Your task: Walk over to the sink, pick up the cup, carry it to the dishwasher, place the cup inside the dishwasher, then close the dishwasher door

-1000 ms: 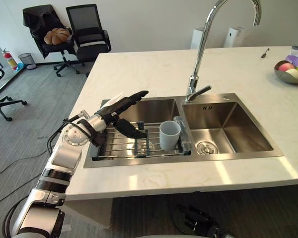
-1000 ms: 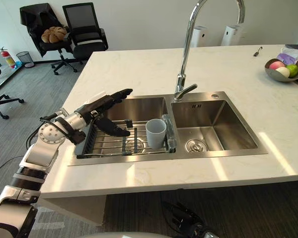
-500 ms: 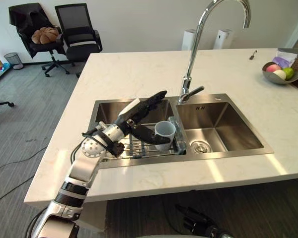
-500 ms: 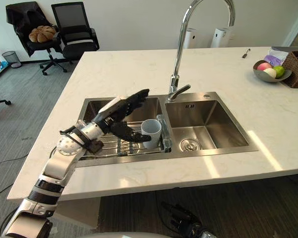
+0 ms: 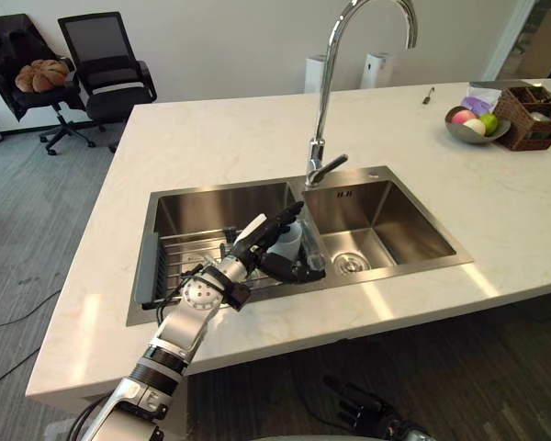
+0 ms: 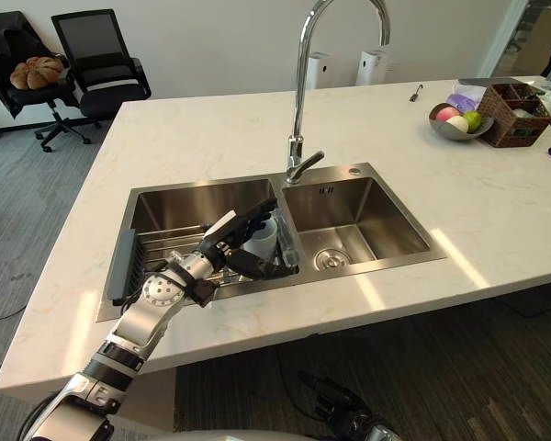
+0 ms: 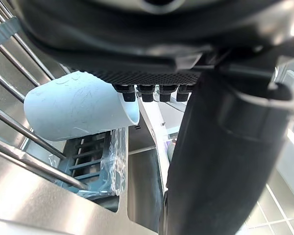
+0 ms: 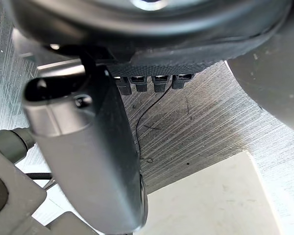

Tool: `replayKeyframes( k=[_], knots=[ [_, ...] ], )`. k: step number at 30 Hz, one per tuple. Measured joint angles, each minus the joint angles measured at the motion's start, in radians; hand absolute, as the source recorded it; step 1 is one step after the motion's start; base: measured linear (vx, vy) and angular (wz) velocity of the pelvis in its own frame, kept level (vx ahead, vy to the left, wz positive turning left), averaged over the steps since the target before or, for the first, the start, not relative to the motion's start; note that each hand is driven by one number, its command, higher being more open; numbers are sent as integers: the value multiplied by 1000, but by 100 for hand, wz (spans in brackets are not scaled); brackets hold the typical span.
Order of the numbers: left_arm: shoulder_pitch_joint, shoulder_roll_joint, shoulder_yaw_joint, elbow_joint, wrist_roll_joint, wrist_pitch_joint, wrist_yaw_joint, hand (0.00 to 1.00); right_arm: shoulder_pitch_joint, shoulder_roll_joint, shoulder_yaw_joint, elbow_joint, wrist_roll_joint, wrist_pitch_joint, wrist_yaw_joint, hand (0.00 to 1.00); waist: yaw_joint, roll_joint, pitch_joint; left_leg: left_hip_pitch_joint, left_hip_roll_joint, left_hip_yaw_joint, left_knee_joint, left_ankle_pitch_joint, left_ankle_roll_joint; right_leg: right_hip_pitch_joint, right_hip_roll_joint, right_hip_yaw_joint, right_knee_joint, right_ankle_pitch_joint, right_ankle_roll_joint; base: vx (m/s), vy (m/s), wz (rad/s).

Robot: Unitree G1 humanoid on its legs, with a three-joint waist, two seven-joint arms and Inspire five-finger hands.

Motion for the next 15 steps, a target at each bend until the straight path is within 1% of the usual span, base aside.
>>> replayKeyframes(
  k=[4, 8, 11, 15],
  knots=[
    [-6, -29, 0, 6, 1, -9, 72, 100, 8, 5, -3, -18, 0, -5, 1, 100, -5, 0, 1, -2, 1, 19, 0, 0, 0, -10, 0, 22, 1, 4, 2, -26, -21, -15],
    [-23, -78, 1, 0, 0, -54, 123, 100, 21, 22, -41, -30, 0, -16, 4, 100, -6, -1, 2, 0, -1, 31, 0, 0, 0, -15, -1, 33, 8, 5, 3, -42, -20, -9],
    [-26, -100, 5, -41, 0, -85, 163, 100, 37, 26, -42, -45, 0, -34, 12, 100, -5, -2, 3, 2, 1, 36, 2, 0, 0, -16, 1, 36, 10, 5, 3, -56, -27, -3],
    [-27, -134, 15, -81, 0, -120, 201, 100, 47, 27, -42, -54, 0, -44, 19, 100, -3, -3, 5, 5, 2, 39, 2, -1, 0, -15, 2, 39, 12, 4, 3, -58, -30, -2]
  ],
)
